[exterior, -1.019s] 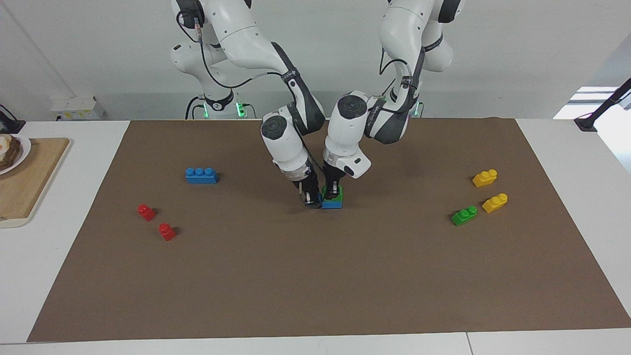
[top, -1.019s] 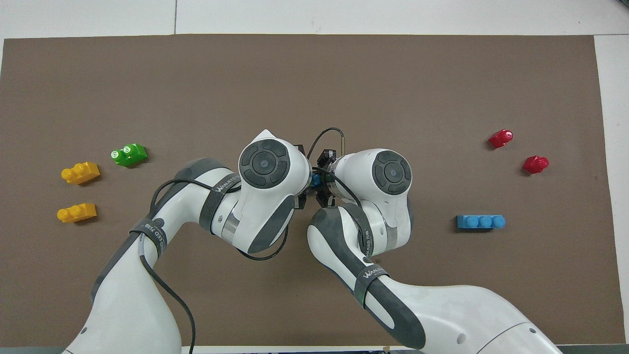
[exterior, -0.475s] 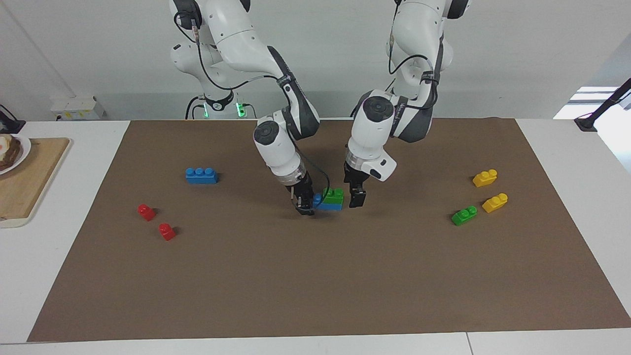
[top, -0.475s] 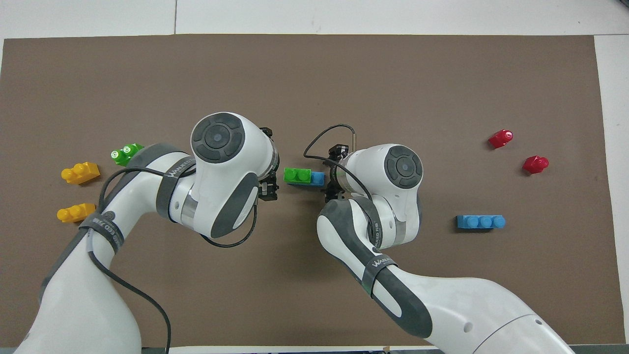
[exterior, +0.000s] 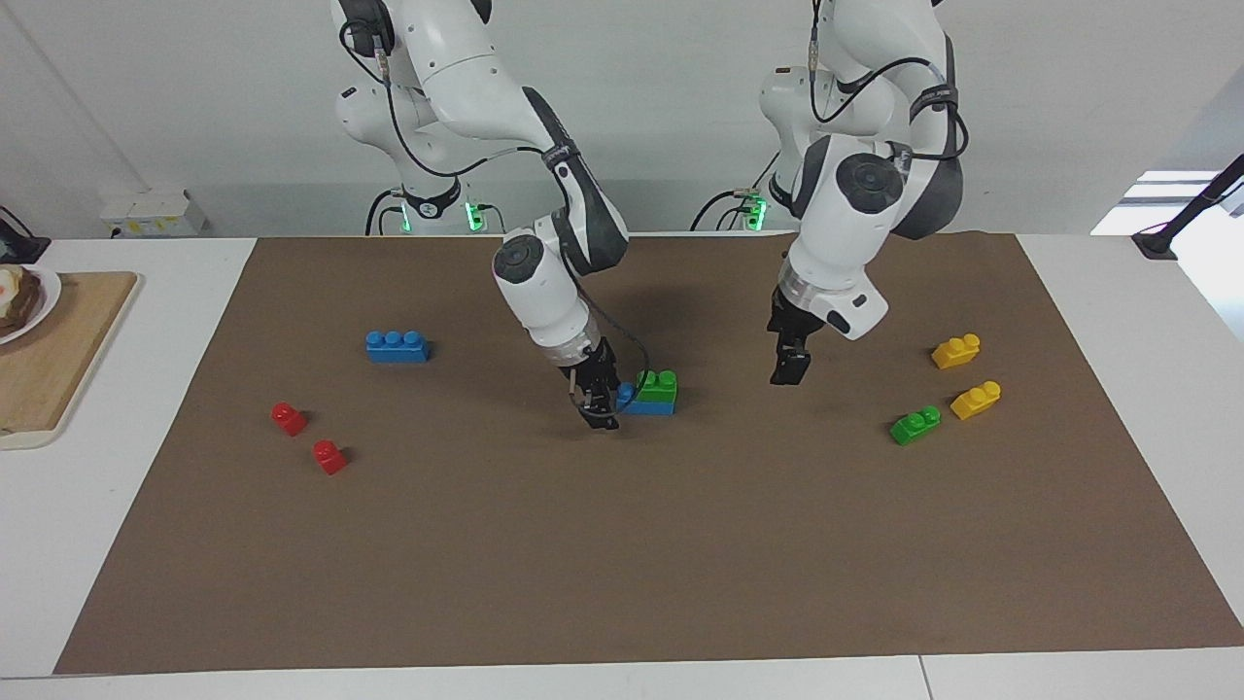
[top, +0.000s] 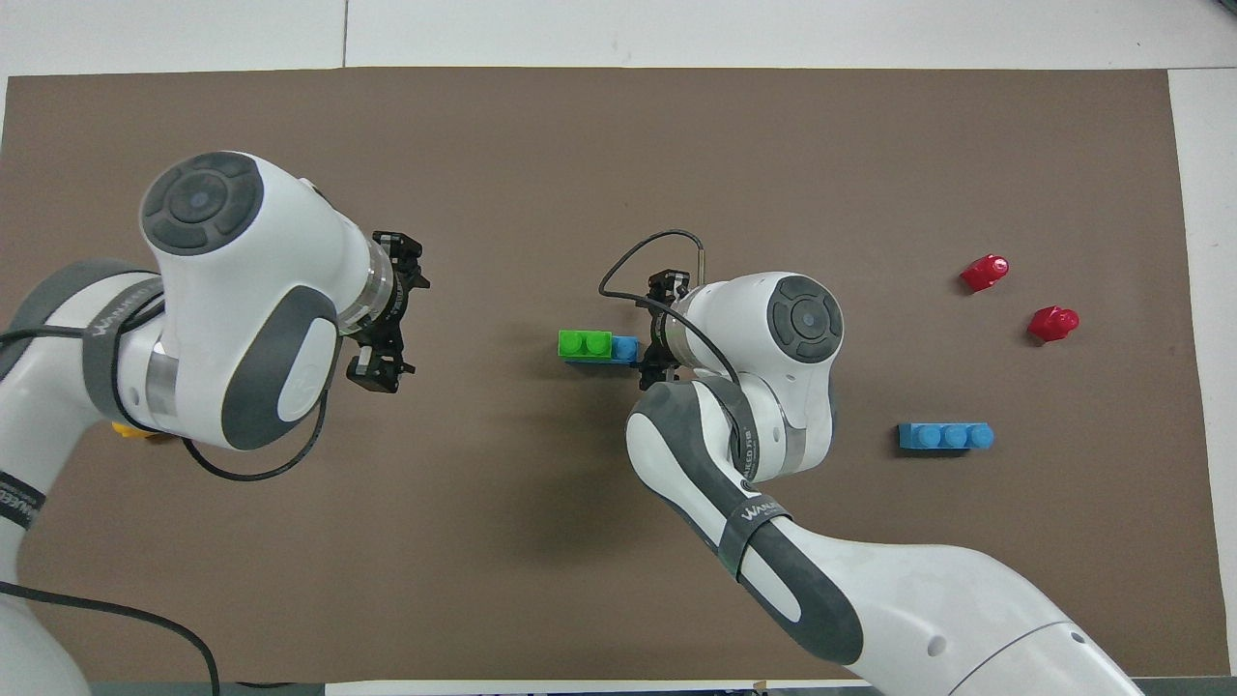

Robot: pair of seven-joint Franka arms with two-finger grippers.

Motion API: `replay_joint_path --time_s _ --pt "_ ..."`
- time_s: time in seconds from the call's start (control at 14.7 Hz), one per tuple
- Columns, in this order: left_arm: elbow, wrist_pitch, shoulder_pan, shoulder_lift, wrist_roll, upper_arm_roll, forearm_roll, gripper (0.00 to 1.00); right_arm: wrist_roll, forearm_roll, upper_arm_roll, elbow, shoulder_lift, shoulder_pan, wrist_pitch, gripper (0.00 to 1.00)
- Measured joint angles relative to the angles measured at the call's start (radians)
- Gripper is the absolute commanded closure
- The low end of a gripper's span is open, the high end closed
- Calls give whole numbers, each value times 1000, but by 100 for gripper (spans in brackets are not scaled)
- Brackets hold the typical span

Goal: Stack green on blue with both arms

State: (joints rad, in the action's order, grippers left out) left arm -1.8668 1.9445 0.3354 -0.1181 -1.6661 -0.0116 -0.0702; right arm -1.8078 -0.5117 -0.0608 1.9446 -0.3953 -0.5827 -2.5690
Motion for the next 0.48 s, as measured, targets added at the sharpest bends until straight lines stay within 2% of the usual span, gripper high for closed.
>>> replay_joint_path --time_s 0.27,0.48 --pt "-2 -58 -82 32 175 0 0 0 89 0 -2 -14 72 74 121 12" --pt "-2 -61 -154 60 371 1 0 0 312 12 -7 -30 138 148 245 11"
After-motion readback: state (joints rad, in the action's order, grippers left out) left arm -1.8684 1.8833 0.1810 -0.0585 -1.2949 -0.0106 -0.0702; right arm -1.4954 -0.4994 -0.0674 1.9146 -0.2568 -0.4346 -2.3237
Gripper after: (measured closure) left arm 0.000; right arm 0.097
